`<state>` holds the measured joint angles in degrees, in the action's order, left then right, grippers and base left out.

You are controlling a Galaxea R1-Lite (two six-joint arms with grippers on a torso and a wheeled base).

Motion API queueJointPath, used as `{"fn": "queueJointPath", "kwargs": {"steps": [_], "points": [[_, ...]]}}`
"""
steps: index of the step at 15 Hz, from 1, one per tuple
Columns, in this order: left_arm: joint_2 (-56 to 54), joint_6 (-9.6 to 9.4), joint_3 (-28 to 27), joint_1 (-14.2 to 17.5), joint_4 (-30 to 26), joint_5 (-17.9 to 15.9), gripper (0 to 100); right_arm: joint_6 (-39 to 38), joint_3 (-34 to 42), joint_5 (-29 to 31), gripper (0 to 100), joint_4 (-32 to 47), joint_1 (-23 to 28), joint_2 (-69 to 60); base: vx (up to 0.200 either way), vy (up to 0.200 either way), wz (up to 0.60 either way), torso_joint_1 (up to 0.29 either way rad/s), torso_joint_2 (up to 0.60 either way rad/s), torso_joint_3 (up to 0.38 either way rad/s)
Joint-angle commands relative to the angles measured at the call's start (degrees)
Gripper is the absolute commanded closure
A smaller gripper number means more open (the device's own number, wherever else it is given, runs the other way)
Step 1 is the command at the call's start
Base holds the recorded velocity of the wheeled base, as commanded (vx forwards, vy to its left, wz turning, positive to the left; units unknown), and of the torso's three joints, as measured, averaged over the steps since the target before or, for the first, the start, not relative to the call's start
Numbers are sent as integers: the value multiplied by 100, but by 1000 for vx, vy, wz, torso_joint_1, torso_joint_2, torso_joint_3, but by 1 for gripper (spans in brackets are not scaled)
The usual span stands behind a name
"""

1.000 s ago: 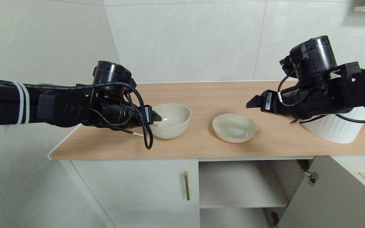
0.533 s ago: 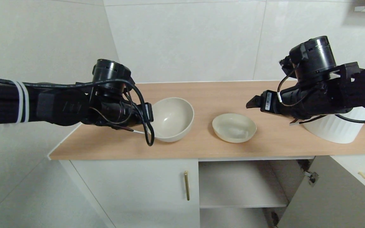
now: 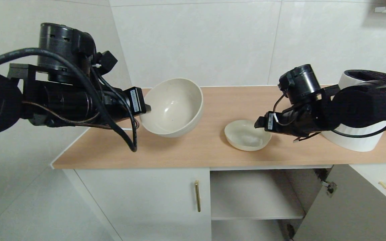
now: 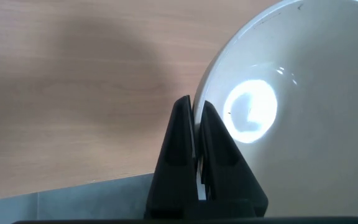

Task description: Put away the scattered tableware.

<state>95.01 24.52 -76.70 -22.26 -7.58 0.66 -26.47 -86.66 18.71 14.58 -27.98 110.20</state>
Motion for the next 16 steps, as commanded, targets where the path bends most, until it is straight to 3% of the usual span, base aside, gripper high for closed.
{"fn": "queueJointPath", "kwargs": {"steps": [1,5,6,13,16], "points": [[-88,1,15,-6,20,4,100,1,-96,18,0,-8,20,397,0,0,0,0,0,0],[-71,9,24,-6,29,4,100,-25,-149,10,0,-157,56,608,0,0,0,0,0,0],[-71,1,24,-6,29,4,100,-43,-158,-17,100,-192,56,608,0,0,0,0,0,0],[-176,1,121,-24,29,-4,100,-166,-149,-61,100,-192,64,379,0,0,0,0,0,0],[-554,-35,525,-147,275,-250,100,-131,141,-210,100,-43,-15,-465,0,0,0,0,0,0]]}}
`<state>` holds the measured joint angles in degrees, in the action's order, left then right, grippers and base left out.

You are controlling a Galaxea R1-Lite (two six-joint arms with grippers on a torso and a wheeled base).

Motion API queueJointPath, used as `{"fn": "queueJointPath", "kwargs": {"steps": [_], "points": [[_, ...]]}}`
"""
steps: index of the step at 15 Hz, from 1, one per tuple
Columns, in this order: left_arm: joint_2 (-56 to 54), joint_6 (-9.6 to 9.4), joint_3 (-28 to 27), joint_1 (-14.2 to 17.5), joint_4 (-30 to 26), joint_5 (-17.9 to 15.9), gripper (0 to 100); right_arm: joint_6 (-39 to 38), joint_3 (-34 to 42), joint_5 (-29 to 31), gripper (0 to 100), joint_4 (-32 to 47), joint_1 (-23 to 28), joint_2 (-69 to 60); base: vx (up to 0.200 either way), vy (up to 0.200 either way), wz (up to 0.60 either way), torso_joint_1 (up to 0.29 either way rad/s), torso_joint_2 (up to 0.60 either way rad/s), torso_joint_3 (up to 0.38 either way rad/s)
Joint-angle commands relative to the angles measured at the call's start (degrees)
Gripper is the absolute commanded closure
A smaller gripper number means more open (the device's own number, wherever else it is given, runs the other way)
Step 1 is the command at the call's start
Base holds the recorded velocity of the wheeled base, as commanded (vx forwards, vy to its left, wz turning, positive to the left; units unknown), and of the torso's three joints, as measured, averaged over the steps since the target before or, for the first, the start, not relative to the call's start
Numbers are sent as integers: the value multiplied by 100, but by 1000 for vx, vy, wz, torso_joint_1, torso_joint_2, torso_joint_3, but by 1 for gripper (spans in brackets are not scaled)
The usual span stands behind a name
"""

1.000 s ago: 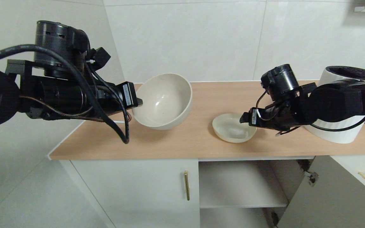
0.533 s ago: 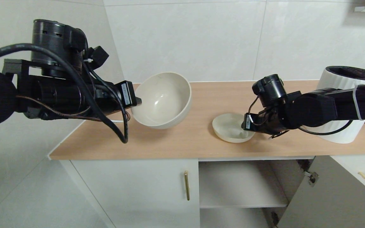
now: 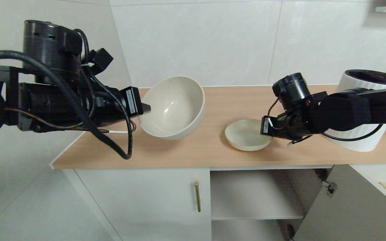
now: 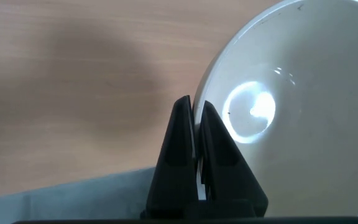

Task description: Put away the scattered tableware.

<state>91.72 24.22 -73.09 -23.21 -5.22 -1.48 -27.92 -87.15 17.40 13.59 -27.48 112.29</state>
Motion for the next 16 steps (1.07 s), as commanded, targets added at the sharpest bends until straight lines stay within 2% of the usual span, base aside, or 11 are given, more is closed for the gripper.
{"fn": "queueJointPath", "kwargs": {"steps": [1,8,9,16], "points": [[-295,-5,261,-96,56,-28,100,14,330,-87,100,179,-197,-989,0,0,0,0,0,0],[-629,4,981,-228,56,-11,100,-38,1209,546,100,205,-539,-1974,0,0,0,0,0,0],[-656,12,1034,-272,56,-11,100,-38,1446,756,100,188,-566,-2053,-200,0,0,2,-2,7],[-594,12,1078,-360,47,-19,100,-38,2457,1011,100,188,-768,-2598,-200,0,0,-1,-2,3]]}}
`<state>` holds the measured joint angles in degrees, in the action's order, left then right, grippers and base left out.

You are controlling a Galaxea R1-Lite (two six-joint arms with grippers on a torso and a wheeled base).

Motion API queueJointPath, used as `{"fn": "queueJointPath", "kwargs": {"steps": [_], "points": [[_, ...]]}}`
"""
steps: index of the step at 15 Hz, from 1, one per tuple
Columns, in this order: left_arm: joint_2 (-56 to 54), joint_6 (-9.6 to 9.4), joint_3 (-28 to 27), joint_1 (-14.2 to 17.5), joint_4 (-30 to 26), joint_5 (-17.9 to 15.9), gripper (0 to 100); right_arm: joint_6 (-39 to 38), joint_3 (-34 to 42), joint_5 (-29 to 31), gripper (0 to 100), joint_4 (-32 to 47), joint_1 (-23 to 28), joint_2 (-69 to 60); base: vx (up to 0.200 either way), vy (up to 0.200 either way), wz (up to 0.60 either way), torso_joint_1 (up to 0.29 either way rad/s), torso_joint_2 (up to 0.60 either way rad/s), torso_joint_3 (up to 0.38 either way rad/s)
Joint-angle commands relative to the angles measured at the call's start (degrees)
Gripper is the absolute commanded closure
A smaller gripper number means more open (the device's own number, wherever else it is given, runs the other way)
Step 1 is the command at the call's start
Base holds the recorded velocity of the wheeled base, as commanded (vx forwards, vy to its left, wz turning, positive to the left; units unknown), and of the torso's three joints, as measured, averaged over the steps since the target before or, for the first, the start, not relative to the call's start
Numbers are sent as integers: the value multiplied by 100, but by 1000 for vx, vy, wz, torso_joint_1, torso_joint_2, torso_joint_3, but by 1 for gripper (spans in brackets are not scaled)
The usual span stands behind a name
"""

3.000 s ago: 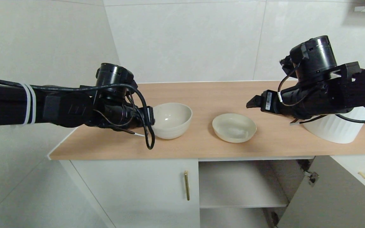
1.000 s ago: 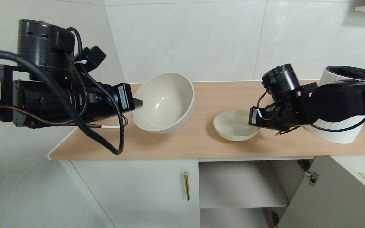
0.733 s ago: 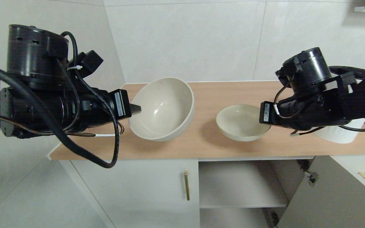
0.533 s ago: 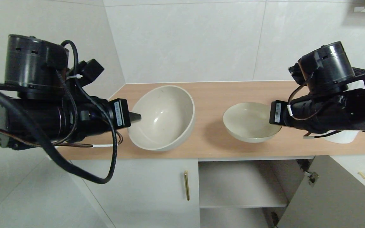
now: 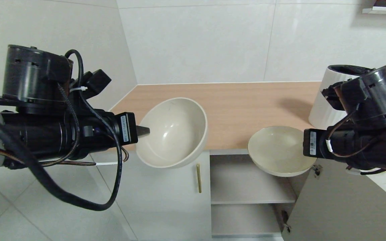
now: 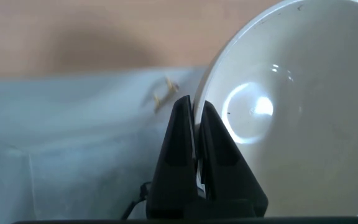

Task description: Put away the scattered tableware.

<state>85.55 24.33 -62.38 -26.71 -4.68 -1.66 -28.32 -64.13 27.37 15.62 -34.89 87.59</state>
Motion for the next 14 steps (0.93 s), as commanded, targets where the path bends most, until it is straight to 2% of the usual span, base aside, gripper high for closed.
{"fn": "queueJointPath", "kwargs": {"steps": [1,7,14], "points": [[49,-7,24,-54,-6,-10,100,-7,305,23,100,-15,-71,-128,0,0,0,0,0,0],[234,-16,24,-62,2,-10,100,37,454,137,100,3,-308,48,0,0,0,-5,15,11],[357,-25,-2,-62,2,-10,100,28,516,146,100,-15,-326,364,0,0,0,-135,412,268]]}}
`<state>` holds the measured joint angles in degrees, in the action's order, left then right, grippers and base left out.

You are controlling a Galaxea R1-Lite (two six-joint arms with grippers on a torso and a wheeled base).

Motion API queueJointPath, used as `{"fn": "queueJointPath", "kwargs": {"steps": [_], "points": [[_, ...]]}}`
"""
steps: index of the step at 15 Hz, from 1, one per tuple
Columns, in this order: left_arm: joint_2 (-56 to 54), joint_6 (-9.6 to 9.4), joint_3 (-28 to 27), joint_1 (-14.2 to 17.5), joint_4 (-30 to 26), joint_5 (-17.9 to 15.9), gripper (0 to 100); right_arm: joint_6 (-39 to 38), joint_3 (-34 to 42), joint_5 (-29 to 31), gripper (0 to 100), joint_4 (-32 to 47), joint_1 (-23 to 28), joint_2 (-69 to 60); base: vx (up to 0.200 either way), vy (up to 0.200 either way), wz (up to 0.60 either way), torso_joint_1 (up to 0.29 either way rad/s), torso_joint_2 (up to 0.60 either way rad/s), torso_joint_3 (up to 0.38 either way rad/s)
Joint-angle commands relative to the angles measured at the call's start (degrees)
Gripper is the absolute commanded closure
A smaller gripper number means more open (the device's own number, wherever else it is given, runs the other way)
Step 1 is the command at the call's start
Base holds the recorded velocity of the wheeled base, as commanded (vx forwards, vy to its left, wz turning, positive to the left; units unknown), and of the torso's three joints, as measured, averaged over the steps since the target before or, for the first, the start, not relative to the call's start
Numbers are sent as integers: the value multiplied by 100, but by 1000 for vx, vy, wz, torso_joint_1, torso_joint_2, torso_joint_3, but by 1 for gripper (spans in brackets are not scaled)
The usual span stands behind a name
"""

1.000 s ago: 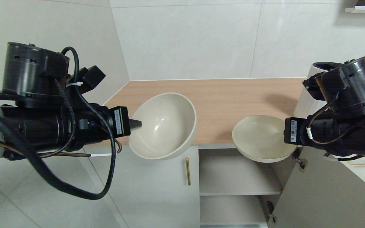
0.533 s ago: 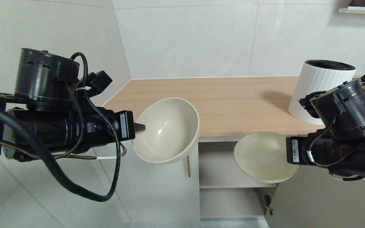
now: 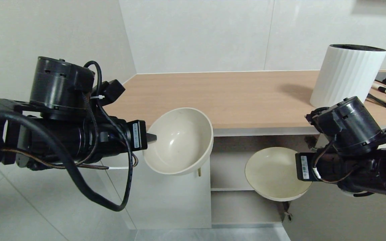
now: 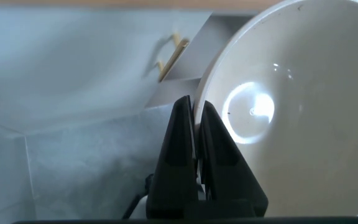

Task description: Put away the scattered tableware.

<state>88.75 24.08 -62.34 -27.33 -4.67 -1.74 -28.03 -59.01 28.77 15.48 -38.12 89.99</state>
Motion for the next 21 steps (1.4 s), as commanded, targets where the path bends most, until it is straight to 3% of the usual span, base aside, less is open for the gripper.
{"fn": "queueJointPath", "kwargs": {"steps": [1,10,17,21], "points": [[37,9,-6,0,1,-1,100,-1,4,6,100,-1,-2,150,0,0,0,-144,452,305],[81,1,-15,0,10,-1,100,-10,48,6,100,-1,-11,414,0,0,0,-75,423,343],[125,-8,-24,-35,1,-10,100,-1,13,-223,100,-80,50,933,0,0,0,-4,31,29],[240,-263,64,-141,-8,-1,100,25,-356,-337,100,-1566,595,2330,0,0,0,0,0,0]]}}
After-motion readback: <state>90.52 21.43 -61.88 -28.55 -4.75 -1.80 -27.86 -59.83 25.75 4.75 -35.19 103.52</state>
